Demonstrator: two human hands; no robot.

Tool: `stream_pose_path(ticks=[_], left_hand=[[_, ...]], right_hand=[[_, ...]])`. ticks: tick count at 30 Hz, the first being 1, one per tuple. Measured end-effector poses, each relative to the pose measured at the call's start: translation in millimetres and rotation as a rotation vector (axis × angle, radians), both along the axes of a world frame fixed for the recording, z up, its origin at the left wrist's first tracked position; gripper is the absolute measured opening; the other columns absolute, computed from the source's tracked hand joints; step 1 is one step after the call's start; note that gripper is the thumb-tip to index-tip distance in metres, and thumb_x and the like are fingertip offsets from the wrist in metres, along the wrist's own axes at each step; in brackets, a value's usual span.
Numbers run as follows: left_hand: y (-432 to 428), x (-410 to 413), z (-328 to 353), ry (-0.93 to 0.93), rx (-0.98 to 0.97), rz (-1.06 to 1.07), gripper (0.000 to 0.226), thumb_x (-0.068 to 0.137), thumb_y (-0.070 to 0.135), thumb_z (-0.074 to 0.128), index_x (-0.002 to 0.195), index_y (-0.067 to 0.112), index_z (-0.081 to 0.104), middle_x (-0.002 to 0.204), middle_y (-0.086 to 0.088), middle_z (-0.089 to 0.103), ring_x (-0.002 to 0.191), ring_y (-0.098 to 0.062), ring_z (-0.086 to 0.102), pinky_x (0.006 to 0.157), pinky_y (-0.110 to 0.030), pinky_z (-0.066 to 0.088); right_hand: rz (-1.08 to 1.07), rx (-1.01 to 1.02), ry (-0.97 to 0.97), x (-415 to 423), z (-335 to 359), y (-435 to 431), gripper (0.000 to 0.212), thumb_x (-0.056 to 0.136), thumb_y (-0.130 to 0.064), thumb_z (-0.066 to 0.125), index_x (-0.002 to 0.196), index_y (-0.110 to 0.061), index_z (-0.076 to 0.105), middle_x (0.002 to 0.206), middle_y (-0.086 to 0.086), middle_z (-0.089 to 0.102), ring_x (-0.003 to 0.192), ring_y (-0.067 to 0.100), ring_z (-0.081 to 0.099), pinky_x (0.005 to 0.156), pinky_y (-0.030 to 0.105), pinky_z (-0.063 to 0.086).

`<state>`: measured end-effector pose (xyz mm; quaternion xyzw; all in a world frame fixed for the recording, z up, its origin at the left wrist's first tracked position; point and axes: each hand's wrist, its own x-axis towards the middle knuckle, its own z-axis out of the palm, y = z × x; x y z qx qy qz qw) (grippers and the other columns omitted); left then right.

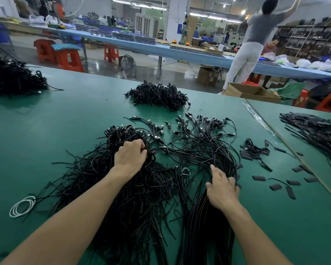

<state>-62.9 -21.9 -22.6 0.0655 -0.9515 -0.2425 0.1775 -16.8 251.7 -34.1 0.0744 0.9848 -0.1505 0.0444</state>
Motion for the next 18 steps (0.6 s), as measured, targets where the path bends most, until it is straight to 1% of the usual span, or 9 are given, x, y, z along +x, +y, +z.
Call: stream_pose_path(ticks=[3, 6, 8, 10, 12, 14, 15, 17, 18], left_hand=[[-2.0, 2.5, -4.4, 0.035, 0.017, 0.033, 0.018, 0.094, 0.030, 0.063, 0.111, 0.026, 0.057, 0.081, 0.005, 0.066, 0.076, -0.024, 0.067, 0.061, -0.032, 0.045], [-0.7, 7.0, -5.7, 0.079, 0.046, 0.024, 0.023, 0.090, 0.029, 0.068, 0.105, 0.028, 0.051, 0.072, 0.012, 0.058, 0.065, -0.016, 0.059, 0.056, -0.029, 0.037], [4.4, 11.1, -5.2, 0.110, -0.008, -0.005, 0.022, 0.089, 0.030, 0.070, 0.102, 0.027, 0.054, 0.075, 0.014, 0.054, 0.065, -0.014, 0.056, 0.055, -0.027, 0.037], [13.3, 16.4, -2.9, 0.165, -0.061, -0.091, 0.016, 0.089, 0.028, 0.070, 0.100, 0.027, 0.060, 0.078, 0.015, 0.051, 0.066, -0.010, 0.055, 0.051, -0.020, 0.035], [26.4, 21.7, 0.6, 0.185, -0.075, -0.266, 0.024, 0.087, 0.026, 0.070, 0.110, 0.029, 0.063, 0.085, 0.015, 0.050, 0.079, -0.007, 0.055, 0.055, -0.013, 0.036], [39.4, 23.5, 1.4, 0.126, -0.100, -0.469, 0.043, 0.087, 0.035, 0.070, 0.128, 0.032, 0.057, 0.105, 0.013, 0.052, 0.101, -0.008, 0.047, 0.076, -0.019, 0.047], [45.5, 24.2, 1.2, 0.067, -0.104, -0.549, 0.046, 0.089, 0.040, 0.067, 0.133, 0.033, 0.054, 0.115, 0.011, 0.053, 0.110, -0.010, 0.044, 0.089, -0.025, 0.045], [54.2, 27.8, 3.7, -0.026, -0.003, -0.624, 0.031, 0.097, 0.038, 0.057, 0.126, 0.027, 0.061, 0.124, 0.006, 0.057, 0.116, -0.014, 0.047, 0.102, -0.033, 0.041], [56.6, 30.5, 4.7, -0.042, 0.124, -0.619, 0.023, 0.101, 0.035, 0.051, 0.113, 0.021, 0.066, 0.117, 0.003, 0.060, 0.110, -0.015, 0.052, 0.099, -0.037, 0.044]], right_hand=[[-0.015, 0.077, 0.062, -6.0, 4.5, -0.9, 0.051, 0.103, -0.031, 0.044, 0.152, -0.022, 0.033, 0.148, 0.003, 0.042, 0.132, 0.027, 0.036, 0.108, 0.043, 0.031], [0.038, 0.112, 0.077, -5.3, 10.2, -3.9, 0.031, 0.102, -0.035, 0.049, 0.128, -0.026, 0.062, 0.128, 0.002, 0.061, 0.119, 0.024, 0.051, 0.097, 0.037, 0.045], [0.046, 0.123, 0.058, -0.5, 13.7, -7.4, 0.026, 0.101, -0.037, 0.051, 0.117, -0.028, 0.069, 0.121, 0.001, 0.063, 0.114, 0.023, 0.052, 0.092, 0.036, 0.047], [0.087, 0.100, 0.095, 4.1, 18.4, -11.1, 0.023, 0.101, -0.038, 0.052, 0.111, -0.028, 0.069, 0.117, 0.001, 0.060, 0.112, 0.023, 0.050, 0.092, 0.035, 0.046], [0.175, -0.099, 0.162, 8.3, 27.4, -16.7, 0.014, 0.102, -0.033, 0.052, 0.101, -0.028, 0.065, 0.106, 0.000, 0.060, 0.102, 0.018, 0.053, 0.086, 0.031, 0.046], [0.269, -0.477, 0.121, 15.5, 40.9, -27.1, 0.015, 0.102, -0.027, 0.053, 0.090, -0.029, 0.060, 0.084, -0.002, 0.061, 0.074, 0.008, 0.056, 0.068, 0.026, 0.048], [0.312, -0.624, 0.098, 20.5, 48.6, -32.8, 0.016, 0.101, -0.025, 0.054, 0.087, -0.030, 0.061, 0.073, -0.006, 0.058, 0.062, 0.005, 0.051, 0.059, 0.026, 0.046], [0.396, -0.753, 0.138, 31.6, 62.1, -39.3, 0.017, 0.099, -0.024, 0.058, 0.085, -0.031, 0.065, 0.065, -0.012, 0.048, 0.055, 0.005, 0.041, 0.053, 0.023, 0.038], [0.430, -0.800, 0.178, 37.7, 68.7, -40.0, 0.015, 0.097, -0.026, 0.060, 0.083, -0.029, 0.066, 0.064, -0.011, 0.045, 0.057, 0.006, 0.039, 0.054, 0.023, 0.035]])
